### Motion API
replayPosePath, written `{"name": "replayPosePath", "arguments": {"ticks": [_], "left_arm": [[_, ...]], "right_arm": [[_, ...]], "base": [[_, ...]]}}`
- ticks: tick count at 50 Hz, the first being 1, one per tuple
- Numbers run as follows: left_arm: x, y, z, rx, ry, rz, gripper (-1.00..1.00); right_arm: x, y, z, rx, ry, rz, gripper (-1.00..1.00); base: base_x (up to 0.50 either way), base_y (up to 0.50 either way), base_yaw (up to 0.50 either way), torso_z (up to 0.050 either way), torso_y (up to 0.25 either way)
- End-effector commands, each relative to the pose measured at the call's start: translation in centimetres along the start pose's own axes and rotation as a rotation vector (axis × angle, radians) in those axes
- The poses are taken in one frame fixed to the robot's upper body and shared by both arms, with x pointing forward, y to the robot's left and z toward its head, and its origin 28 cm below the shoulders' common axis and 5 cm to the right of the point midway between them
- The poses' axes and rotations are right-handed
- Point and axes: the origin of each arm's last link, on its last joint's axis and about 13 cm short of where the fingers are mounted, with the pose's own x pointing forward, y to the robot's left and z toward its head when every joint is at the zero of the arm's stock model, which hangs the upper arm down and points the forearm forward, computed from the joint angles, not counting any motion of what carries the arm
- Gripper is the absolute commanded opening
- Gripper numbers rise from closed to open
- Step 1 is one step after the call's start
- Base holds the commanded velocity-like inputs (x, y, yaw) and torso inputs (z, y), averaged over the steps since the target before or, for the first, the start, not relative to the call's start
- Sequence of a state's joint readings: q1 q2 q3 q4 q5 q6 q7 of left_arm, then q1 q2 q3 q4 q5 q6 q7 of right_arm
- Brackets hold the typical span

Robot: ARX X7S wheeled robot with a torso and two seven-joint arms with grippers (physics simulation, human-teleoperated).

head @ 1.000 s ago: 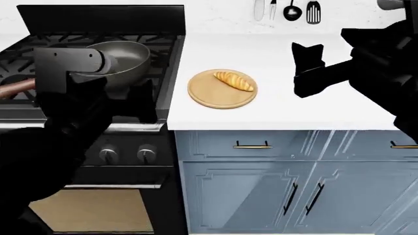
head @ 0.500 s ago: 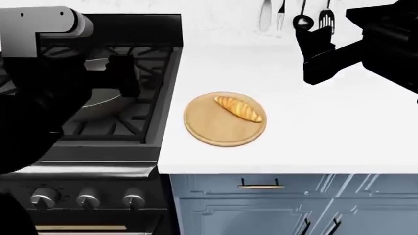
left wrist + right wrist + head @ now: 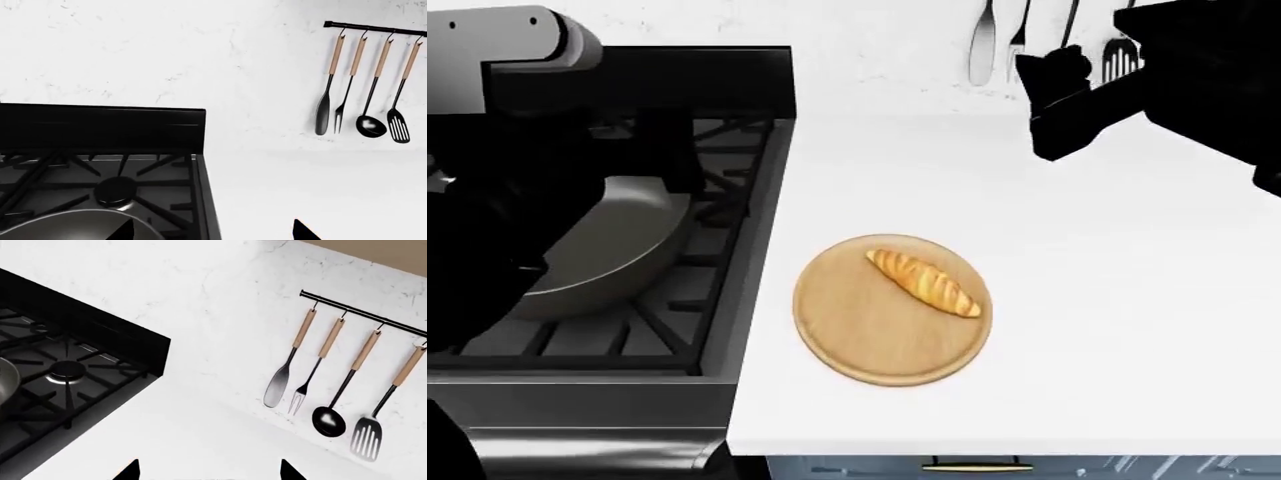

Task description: Pick the croissant and place it on the pan. Then turn on the stove to warm the croissant.

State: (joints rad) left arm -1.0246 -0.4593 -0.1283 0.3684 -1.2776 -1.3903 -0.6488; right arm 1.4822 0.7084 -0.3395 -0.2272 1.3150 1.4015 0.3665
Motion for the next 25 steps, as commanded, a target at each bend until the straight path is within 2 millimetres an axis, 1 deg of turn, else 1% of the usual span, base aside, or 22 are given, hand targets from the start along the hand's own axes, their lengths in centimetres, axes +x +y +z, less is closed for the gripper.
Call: {"name": "replayPosePath", "arguments": {"ticks": [1,6,9,13,20,25], "left_arm": [[-0.2,0.3,-0.3,-0.008,-0.055,-0.012,1.0],[-0.5,0.5,-0.6,-0.003,-0.083,0.005,1.0],[-0.6,0.6,-0.7,-0.011,-0.095,0.011,1.0],[-0.5,0.9,-1.1,-0.02,-0.114,0.031,1.0],[-0.1,1.1,-1.5,-0.011,-0.128,0.042,1.0],[-0.1,1.3,-1.6,-0.018,-0.125,0.052,1.0]], "right_arm": [[2.1,-0.8,0.8,-0.051,0.052,0.04,1.0],[3.3,-1.1,0.7,-0.069,0.126,0.126,1.0],[4.1,-1.5,0.6,-0.076,0.154,0.144,1.0],[4.8,-1.3,0.1,-0.097,0.189,0.205,1.0],[5.3,-0.9,-0.2,-0.118,0.204,0.274,1.0],[5.3,-0.2,-0.5,-0.127,0.222,0.348,1.0]], "base": [[0.0,0.0,0.0,0.0,0.0],[0.0,0.0,0.0,0.0,0.0],[0.0,0.0,0.0,0.0,0.0],[0.0,0.0,0.0,0.0,0.0],[0.0,0.0,0.0,0.0,0.0],[0.0,0.0,0.0,0.0,0.0]]}}
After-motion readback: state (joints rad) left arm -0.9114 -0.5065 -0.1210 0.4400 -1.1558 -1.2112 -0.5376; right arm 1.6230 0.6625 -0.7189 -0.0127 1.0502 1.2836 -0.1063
